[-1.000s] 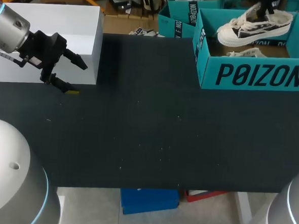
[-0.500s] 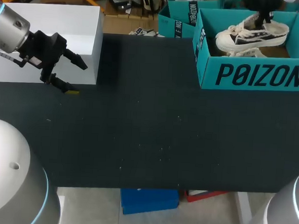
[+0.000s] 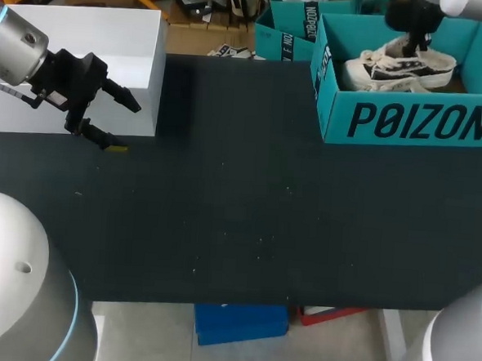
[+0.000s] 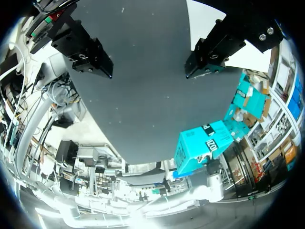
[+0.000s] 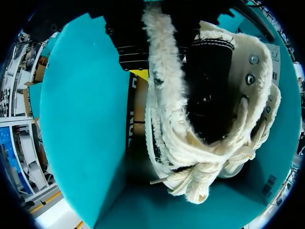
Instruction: Take the shoe out of the shoebox, open the shoe tongue, remove and reinsert the insole, then place the shoe into the shoebox
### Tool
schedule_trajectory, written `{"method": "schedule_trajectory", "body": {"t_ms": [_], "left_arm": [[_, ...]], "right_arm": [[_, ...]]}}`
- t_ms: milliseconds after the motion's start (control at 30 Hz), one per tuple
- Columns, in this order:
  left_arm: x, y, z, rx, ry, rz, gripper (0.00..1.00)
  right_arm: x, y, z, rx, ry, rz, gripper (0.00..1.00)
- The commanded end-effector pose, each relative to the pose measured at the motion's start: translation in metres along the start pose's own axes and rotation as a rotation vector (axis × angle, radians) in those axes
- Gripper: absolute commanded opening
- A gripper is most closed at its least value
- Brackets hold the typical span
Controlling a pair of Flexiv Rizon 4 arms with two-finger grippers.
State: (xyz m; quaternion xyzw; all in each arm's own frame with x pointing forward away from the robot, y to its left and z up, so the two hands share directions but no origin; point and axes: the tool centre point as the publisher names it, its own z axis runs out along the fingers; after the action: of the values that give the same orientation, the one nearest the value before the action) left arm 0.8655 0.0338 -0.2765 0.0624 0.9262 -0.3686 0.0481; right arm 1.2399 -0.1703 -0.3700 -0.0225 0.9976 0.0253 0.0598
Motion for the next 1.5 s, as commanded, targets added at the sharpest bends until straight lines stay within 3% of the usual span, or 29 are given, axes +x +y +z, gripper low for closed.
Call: {"method": "schedule_trajectory", "body": {"t_ms": [33, 100, 133, 200, 367, 400, 433, 500, 633, 667, 700, 933, 1433, 1500], "left_arm": [[0.001, 0.0, 0.0, -0.003, -0.002, 0.0, 1.0], [0.001, 0.0, 0.0, -0.003, -0.002, 0.0, 1.0], [0.001, 0.0, 0.0, -0.003, -0.002, 0.0, 1.0], [0.001, 0.0, 0.0, -0.003, -0.002, 0.0, 1.0], [0.001, 0.0, 0.0, -0.003, -0.002, 0.0, 1.0], [0.001, 0.0, 0.0, -0.003, -0.002, 0.0, 1.0], [0.001, 0.0, 0.0, -0.003, -0.002, 0.0, 1.0], [0.001, 0.0, 0.0, -0.003, -0.002, 0.0, 1.0], [0.001, 0.0, 0.0, -0.003, -0.002, 0.0, 1.0], [0.001, 0.0, 0.0, -0.003, -0.002, 0.0, 1.0], [0.001, 0.0, 0.0, -0.003, -0.002, 0.0, 1.0], [0.001, 0.0, 0.0, -0.003, -0.002, 0.0, 1.0], [0.001, 0.0, 0.0, -0.003, -0.002, 0.0, 1.0], [0.001, 0.0, 0.0, -0.003, -0.002, 0.0, 1.0]], "right_arm": [[-0.006, 0.002, 0.014, -0.005, 0.03, 0.004, 0.0], [-0.004, 0.002, 0.017, -0.004, 0.029, 0.007, 0.0], [-0.003, 0.003, 0.018, -0.006, 0.024, 0.009, 0.13], [-0.002, 0.003, 0.019, -0.006, 0.014, 0.008, 0.0], [-0.001, -0.002, 0.017, 0.011, 0.005, 0.016, 0.02], [-0.002, -0.003, 0.015, 0.013, 0.002, 0.016, 0.47], [-0.002, -0.004, 0.015, 0.016, -0.002, 0.016, 0.52], [-0.002, -0.005, 0.013, 0.022, -0.005, 0.019, 0.0], [-0.001, -0.009, 0.011, 0.034, -0.009, 0.031, 0.03], [-0.001, -0.009, 0.009, 0.037, -0.01, 0.033, 0.62], [-0.001, -0.01, 0.006, 0.04, -0.013, 0.034, 1.0], [0.003, -0.012, -0.017, 0.058, -0.026, 0.045, 1.0], [0.016, -0.009, -0.098, 0.14, -0.085, 0.067, 1.0], [0.02, -0.004, -0.108, 0.144, -0.09, 0.069, 0.9]]}}
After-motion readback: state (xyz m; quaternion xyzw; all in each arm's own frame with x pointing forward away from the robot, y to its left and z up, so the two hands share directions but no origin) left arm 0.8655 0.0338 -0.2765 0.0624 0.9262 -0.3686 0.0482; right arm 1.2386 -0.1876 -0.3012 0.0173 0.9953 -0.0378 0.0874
